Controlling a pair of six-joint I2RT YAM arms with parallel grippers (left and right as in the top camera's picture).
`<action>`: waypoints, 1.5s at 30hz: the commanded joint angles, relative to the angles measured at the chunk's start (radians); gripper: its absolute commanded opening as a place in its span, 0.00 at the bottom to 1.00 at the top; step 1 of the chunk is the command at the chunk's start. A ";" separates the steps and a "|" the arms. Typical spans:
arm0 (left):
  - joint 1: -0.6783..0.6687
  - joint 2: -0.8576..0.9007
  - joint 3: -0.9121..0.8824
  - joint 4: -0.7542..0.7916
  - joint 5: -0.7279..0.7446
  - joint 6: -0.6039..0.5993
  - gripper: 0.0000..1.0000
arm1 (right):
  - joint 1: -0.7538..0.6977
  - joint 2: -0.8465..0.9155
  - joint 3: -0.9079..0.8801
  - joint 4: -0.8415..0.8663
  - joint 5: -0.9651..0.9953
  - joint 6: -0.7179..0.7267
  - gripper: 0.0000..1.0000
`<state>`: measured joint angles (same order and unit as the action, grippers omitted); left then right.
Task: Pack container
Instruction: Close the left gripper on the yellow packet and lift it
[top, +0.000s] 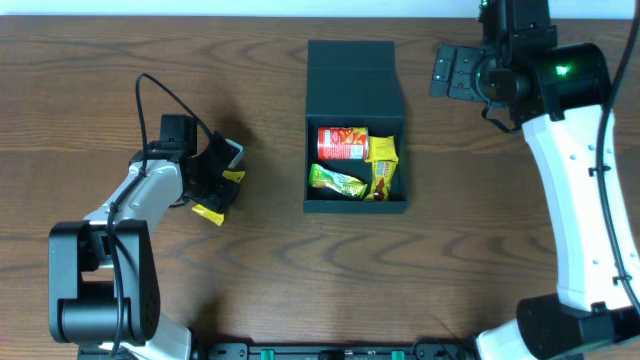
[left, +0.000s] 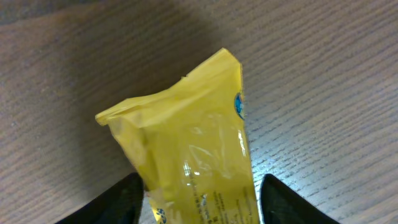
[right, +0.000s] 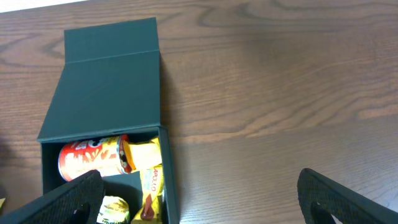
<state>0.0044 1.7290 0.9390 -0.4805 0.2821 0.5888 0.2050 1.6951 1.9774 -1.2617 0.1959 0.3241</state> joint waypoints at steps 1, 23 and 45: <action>-0.001 0.010 0.006 0.006 0.007 -0.002 0.56 | -0.008 0.009 0.004 0.002 0.014 -0.019 0.99; -0.011 0.009 0.035 0.047 0.009 -0.122 0.38 | -0.008 0.009 0.004 0.013 0.018 -0.019 0.99; -0.104 -0.060 0.184 -0.095 -0.162 -0.002 0.80 | -0.008 0.009 0.004 0.024 0.018 -0.019 0.99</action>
<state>-0.1001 1.6978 1.1080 -0.5419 0.1864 0.4828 0.2050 1.6951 1.9774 -1.2373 0.1993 0.3241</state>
